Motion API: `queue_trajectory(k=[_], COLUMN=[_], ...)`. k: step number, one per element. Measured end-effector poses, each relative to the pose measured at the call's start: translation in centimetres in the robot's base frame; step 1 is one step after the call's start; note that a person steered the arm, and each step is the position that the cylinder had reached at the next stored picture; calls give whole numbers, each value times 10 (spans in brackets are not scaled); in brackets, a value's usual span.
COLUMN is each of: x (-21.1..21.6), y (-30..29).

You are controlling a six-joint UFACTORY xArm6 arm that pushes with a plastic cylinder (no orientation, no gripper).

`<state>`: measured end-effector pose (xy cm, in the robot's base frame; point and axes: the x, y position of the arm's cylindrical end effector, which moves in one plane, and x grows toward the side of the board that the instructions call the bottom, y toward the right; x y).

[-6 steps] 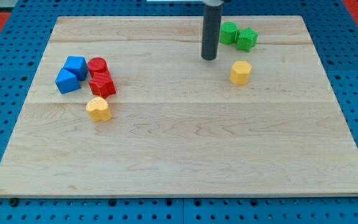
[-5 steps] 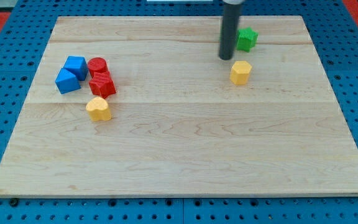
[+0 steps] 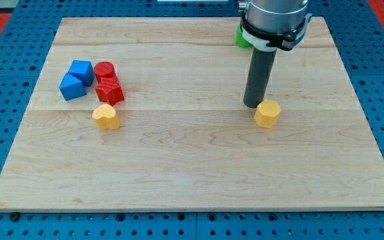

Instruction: Place the yellow hexagon below the yellow heart

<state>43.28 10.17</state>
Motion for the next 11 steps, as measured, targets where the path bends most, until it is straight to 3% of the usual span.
queue_trajectory(k=[2, 3, 4, 5, 8, 10, 11], x=[7, -14, 31, 70, 56, 100, 97], y=[-1, 46, 61, -39, -129, -202, -224])
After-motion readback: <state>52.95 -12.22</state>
